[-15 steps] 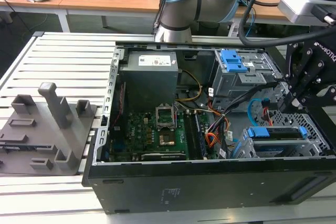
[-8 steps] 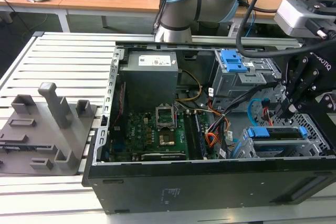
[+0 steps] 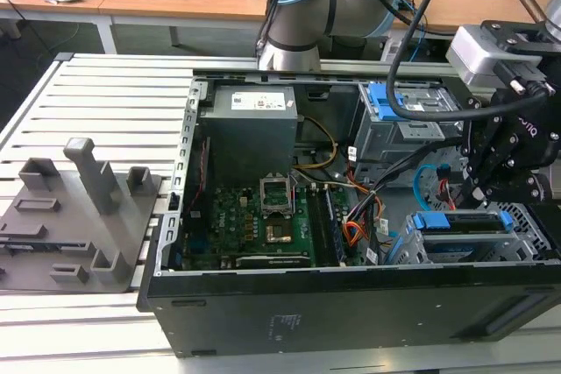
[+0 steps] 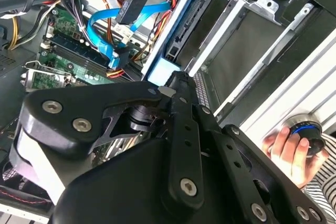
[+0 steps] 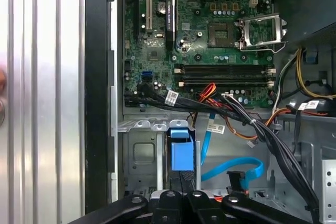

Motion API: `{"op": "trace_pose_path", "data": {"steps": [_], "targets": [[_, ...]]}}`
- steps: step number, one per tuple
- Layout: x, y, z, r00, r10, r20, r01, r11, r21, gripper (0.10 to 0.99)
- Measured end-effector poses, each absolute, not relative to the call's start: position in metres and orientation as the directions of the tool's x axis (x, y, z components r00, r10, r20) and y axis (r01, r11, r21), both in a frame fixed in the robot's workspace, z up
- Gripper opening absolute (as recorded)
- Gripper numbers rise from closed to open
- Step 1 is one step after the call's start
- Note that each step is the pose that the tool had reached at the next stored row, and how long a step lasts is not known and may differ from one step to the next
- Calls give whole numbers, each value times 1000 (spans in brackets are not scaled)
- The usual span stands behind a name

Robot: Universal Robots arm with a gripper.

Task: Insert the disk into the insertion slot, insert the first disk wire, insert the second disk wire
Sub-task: 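Insert the disk into the insertion slot, then insert the first disk wire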

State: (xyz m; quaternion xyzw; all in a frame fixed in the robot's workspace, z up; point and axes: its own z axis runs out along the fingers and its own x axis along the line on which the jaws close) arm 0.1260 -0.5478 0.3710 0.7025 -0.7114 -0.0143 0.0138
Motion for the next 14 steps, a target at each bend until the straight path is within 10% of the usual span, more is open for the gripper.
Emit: {"op": "trace_pose_path", "data": {"steps": [14], "targets": [[126, -548, 369, -13, -1000, -1, -999, 13, 40, 106]]}}
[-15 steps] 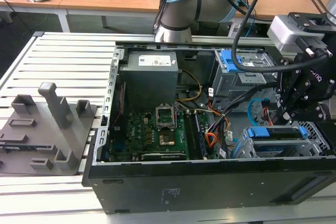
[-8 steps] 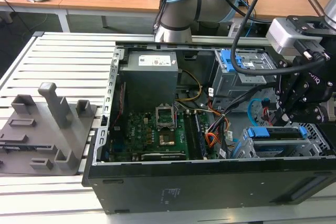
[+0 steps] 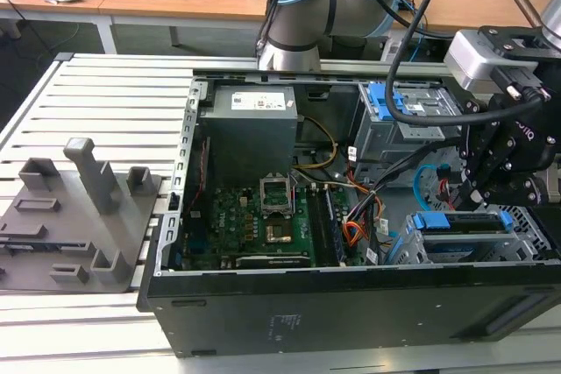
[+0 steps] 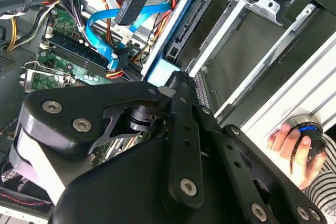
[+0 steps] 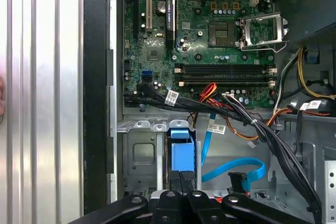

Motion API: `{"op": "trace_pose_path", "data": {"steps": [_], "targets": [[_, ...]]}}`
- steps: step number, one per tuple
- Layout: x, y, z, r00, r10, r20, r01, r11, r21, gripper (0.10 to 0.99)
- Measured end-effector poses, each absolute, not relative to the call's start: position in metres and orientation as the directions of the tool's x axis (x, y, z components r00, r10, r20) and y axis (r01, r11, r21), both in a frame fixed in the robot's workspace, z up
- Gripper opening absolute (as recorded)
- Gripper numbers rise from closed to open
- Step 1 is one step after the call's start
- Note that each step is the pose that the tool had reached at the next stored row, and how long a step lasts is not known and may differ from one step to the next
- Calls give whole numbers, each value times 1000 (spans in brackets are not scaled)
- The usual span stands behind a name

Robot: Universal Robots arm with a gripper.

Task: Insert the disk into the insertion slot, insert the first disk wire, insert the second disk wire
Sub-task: 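Insert the first disk wire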

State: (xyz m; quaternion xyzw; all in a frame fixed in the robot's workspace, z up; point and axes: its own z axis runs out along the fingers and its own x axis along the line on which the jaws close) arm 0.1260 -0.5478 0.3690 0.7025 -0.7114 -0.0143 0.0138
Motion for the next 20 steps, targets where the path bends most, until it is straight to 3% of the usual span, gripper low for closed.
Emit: {"op": "trace_pose_path", "data": {"steps": [1, 3, 4, 5, 20], "targets": [[126, -548, 369, -13, -1000, -1, -999, 13, 40, 106], [126, -548, 369, -13, -1000, -1, -999, 13, 40, 235], [126, -548, 369, -13, -1000, -1, -999, 13, 40, 235], [126, -548, 369, -13, -1000, -1, -999, 13, 40, 302], [161, -542, 369, -13, -1000, 1, -999, 13, 40, 302]]}}
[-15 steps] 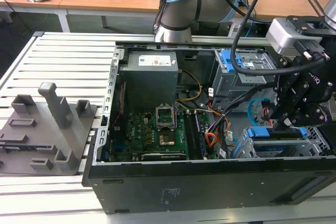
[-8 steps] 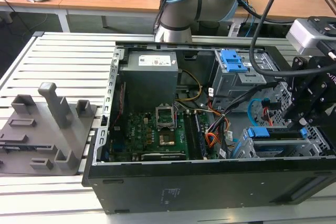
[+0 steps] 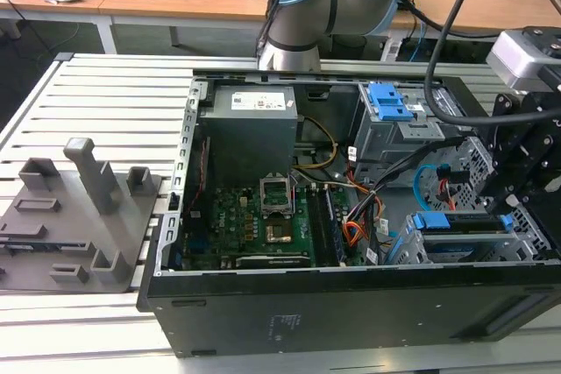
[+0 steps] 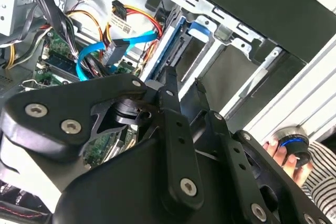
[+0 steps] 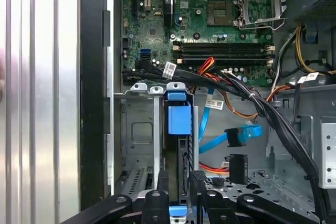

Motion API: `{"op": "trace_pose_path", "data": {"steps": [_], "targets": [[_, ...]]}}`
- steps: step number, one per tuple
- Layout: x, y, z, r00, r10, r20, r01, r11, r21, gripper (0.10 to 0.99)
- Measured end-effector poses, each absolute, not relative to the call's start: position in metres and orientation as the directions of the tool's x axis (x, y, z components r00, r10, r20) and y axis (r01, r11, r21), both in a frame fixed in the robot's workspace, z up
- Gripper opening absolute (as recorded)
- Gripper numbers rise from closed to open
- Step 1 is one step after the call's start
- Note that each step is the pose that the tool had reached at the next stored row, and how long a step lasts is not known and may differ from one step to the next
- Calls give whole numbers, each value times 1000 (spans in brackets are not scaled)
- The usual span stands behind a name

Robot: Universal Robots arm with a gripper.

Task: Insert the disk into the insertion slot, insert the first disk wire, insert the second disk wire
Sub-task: 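Insert the first disk wire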

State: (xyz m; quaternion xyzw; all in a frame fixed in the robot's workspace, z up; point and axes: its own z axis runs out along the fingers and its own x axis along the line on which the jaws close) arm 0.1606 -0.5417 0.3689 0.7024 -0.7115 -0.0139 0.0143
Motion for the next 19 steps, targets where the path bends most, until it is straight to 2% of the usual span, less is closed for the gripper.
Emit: {"op": "trace_pose_path", "data": {"steps": [13, 19], "targets": [[161, -500, 369, -13, -1000, 2, -999, 13, 40, 302], [160, -494, 366, -13, -1000, 4, -999, 13, 40, 302]]}}
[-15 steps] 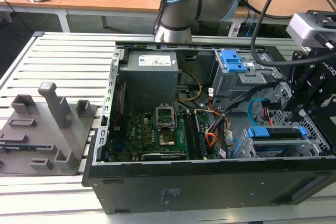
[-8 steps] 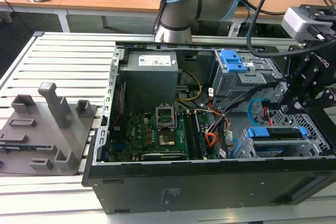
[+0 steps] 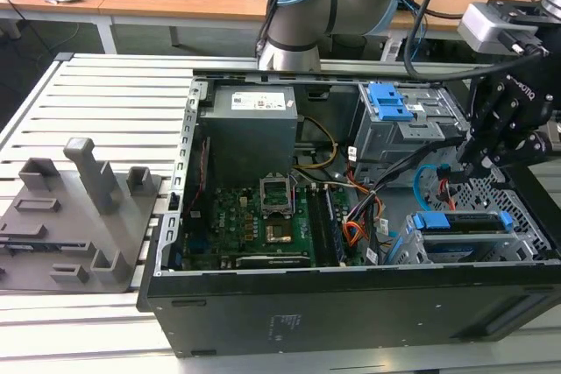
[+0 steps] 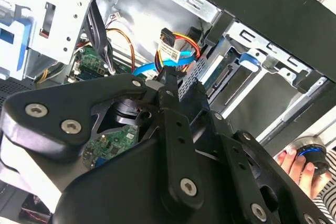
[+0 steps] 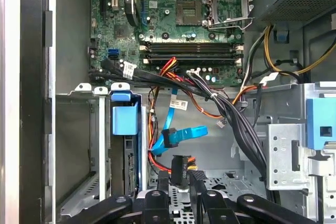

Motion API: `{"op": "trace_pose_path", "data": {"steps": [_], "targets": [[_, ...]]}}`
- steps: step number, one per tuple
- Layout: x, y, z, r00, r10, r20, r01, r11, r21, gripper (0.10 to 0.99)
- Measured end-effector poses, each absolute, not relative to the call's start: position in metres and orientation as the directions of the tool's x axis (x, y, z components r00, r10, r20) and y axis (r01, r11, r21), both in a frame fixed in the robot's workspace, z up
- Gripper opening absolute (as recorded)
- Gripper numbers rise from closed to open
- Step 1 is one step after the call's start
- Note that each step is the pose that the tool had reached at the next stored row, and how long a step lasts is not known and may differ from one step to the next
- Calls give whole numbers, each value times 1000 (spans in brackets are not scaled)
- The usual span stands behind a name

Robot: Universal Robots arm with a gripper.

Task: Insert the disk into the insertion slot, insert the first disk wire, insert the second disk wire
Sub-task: 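Insert the first disk wire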

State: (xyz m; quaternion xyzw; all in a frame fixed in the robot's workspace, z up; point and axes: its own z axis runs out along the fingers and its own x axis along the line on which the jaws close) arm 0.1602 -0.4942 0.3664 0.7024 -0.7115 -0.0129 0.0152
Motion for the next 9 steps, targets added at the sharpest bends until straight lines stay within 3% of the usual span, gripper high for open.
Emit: {"op": "trace_pose_path", "data": {"steps": [9], "targets": [[150, -493, 352, -13, -1000, 7, -999, 13, 40, 302]]}}
